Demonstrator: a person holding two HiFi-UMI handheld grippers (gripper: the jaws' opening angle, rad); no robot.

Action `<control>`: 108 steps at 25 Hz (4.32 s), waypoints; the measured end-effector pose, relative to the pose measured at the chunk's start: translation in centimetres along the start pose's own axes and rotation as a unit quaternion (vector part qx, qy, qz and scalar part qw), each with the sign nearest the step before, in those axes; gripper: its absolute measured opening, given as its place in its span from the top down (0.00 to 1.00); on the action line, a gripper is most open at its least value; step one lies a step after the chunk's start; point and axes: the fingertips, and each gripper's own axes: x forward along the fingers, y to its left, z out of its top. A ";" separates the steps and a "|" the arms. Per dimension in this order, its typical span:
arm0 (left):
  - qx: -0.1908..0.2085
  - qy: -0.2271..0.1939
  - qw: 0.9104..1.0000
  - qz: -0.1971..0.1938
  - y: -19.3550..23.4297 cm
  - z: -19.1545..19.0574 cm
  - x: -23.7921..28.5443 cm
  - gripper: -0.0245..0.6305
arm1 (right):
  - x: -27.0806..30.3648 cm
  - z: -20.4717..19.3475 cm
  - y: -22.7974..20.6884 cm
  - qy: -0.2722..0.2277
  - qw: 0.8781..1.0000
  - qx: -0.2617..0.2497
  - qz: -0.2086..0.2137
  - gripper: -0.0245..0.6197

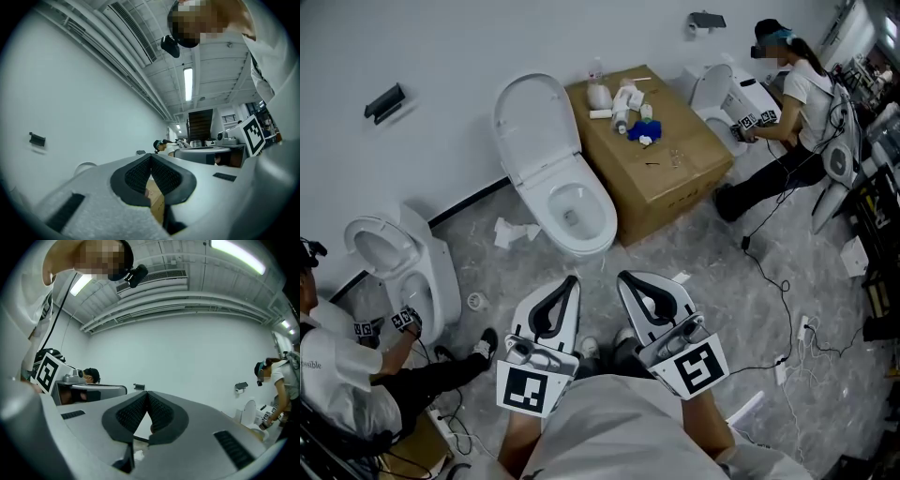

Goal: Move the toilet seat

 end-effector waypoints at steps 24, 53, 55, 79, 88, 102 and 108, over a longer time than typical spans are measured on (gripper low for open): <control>0.032 0.006 0.995 0.095 6.2 -1.5 14.5 0.95 | 10.4 -1.4 -13.4 -0.012 0.995 0.018 0.095 0.94; -0.005 0.049 0.997 0.054 20.7 -6.2 24.6 0.95 | 26.9 -6.3 -19.4 0.042 0.996 0.029 0.074 0.94; -0.012 0.052 0.997 0.051 22.0 -6.6 25.1 0.95 | 28.2 -6.6 -19.7 0.048 0.996 0.026 0.069 0.94; -0.031 0.129 0.990 0.050 26.7 -18.0 31.4 0.95 | 32.7 -16.9 -26.0 0.127 0.989 0.060 0.051 0.94; -0.047 0.171 0.983 0.050 27.7 -24.5 32.0 0.95 | 33.8 -23.2 -27.0 0.150 0.983 0.085 0.059 0.94; -0.087 0.229 0.968 0.052 27.2 -35.4 30.0 0.94 | 32.4 -34.6 -26.5 0.234 0.965 0.100 0.063 0.94; -0.099 0.246 0.963 0.055 26.8 -39.6 29.2 0.92 | 31.2 -38.7 -26.6 0.253 0.959 0.112 0.058 0.93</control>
